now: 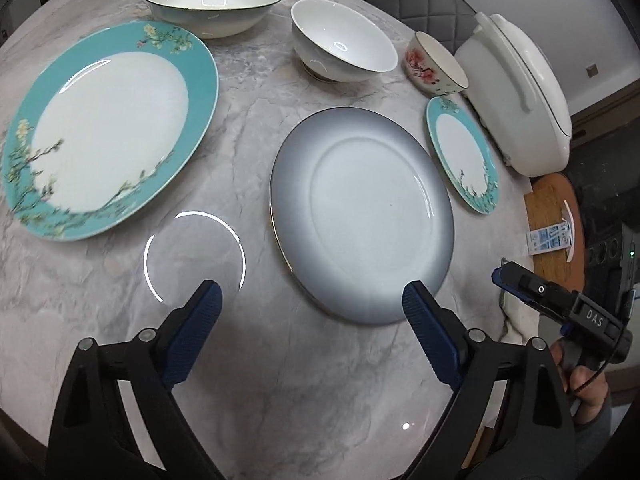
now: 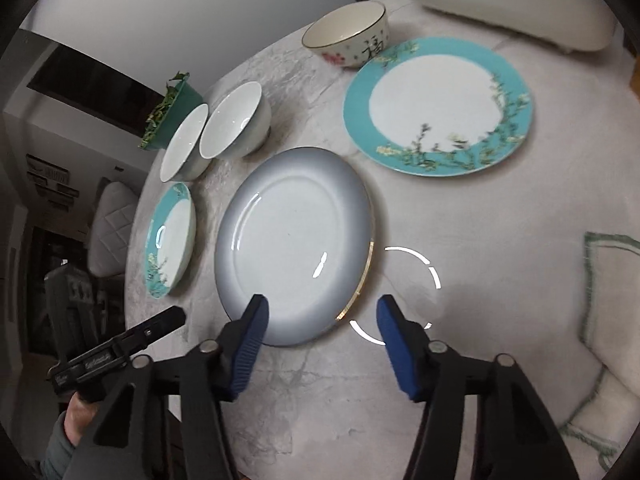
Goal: Organize plates and bowls
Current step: 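Move both tools forward to the rim of the grey-rimmed white plate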
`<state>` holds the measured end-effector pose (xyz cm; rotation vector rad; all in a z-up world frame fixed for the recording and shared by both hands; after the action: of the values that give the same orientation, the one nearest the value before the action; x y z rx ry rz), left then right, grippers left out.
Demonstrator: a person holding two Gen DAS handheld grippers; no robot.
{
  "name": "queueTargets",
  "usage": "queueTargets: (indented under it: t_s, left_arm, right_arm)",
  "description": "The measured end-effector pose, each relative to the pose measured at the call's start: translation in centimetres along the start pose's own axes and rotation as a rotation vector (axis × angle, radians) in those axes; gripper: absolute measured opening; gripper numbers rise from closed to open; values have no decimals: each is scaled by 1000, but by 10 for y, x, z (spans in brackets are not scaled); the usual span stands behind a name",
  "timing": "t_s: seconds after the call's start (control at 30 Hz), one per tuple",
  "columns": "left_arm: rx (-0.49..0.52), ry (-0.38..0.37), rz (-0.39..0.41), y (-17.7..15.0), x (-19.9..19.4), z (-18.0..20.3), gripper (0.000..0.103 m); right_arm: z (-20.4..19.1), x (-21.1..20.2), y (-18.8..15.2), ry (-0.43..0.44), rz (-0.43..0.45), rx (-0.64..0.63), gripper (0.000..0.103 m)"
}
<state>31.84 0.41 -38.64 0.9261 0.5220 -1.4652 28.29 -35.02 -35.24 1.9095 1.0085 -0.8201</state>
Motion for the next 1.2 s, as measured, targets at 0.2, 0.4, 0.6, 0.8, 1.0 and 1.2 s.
queueTargets:
  t_s: [0.2,0.4,0.6,0.8,1.0,1.2]
  left_arm:
    - [-28,23,-38,27,30,-4,82]
    - [-71,-6,-41,47,46,-10,75]
    - [-34,-13,-45,64,61,0,69]
    - [-23,-39,-82,74,73,0,60]
    - [3,-43,-98,82,83,3,59]
    - [22,-57,-114,87,85,4,59]
  right_arm:
    - [11,24,24,113,-41,-16,59]
    - [22,35,34,185,-72,-43,57]
    - [33,44,34,244,-106,-31,55]
    - [41,51,40,272,-120,-15,53]
    - [45,56,46,290,-122,-8,51]
    - [42,58,48,318,-136,-29,50]
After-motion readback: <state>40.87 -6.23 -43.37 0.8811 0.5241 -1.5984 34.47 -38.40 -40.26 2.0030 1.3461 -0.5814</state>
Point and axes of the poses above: each gripper's, at about its wrist camera, not at the fingertips, and x roughly the way its jaws point, z to its right, y to its top, the point moved 6 cm from there along x, roughly the way its jaws point, and after that the axes turned 11 degrees about -y, right-handed, at the moved point
